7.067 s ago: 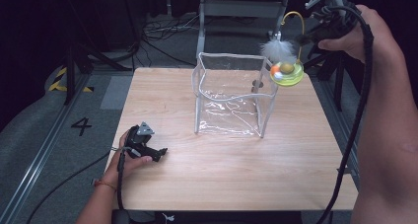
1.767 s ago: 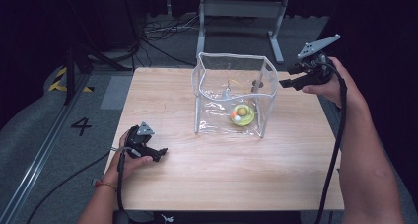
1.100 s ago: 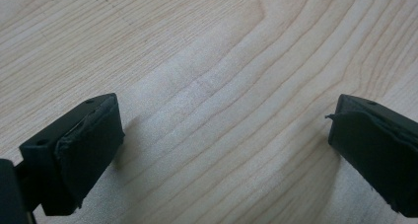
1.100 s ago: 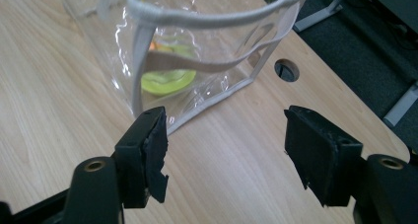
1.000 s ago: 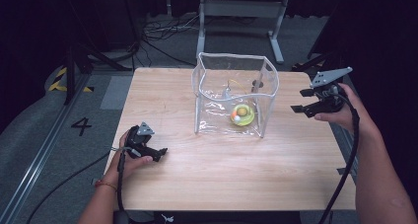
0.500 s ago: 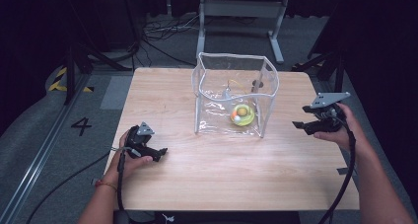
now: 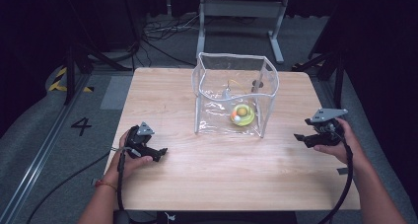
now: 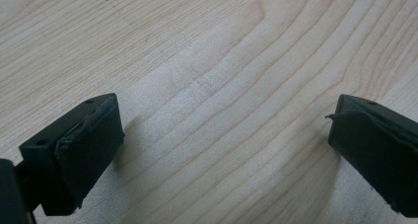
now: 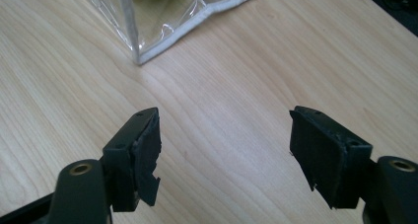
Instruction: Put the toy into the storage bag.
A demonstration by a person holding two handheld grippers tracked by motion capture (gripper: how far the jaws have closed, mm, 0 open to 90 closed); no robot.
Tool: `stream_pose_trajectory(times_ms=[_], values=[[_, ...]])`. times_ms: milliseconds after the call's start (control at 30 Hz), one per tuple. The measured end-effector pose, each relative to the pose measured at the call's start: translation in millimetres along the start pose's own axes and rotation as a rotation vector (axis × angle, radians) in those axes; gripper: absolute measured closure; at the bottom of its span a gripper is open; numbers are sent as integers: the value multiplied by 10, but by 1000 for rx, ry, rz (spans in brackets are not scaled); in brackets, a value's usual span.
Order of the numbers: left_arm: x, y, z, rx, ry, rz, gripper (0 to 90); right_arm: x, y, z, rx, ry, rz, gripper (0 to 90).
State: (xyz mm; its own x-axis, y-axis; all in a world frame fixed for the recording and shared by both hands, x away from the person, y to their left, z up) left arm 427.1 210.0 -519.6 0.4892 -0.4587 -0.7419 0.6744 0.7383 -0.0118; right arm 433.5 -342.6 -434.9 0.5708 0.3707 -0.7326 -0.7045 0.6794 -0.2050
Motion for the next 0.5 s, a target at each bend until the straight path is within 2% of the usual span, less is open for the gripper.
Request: stream_pose_trajectory(times_ms=[167,267,300,333,400,500], values=[[0,0,0,0,0,0,5,57,13,-138,15,2,-7,260],[-1,-1,0,0,1,1,5,109,43,-325,49,-6,-11,230],[-1,-1,0,0,1,1,5,109,43,-325,49,-6,-11,230],[-1,-1,-1,-2,0,1,5,127,55,-418,75,-16,-6,219],[-1,-1,-1,-2,0,1,5,133,58,-453,78,-23,-9,210],[-1,-1,-2,-2,0,1,5,157,78,-604,118,-49,-15,200]])
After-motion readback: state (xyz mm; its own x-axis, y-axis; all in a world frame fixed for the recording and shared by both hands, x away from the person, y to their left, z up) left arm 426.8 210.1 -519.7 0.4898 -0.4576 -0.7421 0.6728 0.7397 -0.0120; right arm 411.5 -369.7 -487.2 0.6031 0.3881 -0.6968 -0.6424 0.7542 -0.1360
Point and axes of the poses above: each handheld gripper's, and its own axes: x roughly forward along the jaws, z roughly out of its top, y roughly to its left, the point moved 4 cm from there along x, roughly forward along the jaws, and after that the axes turned 1 degree about -y, right-handed, at the moved point
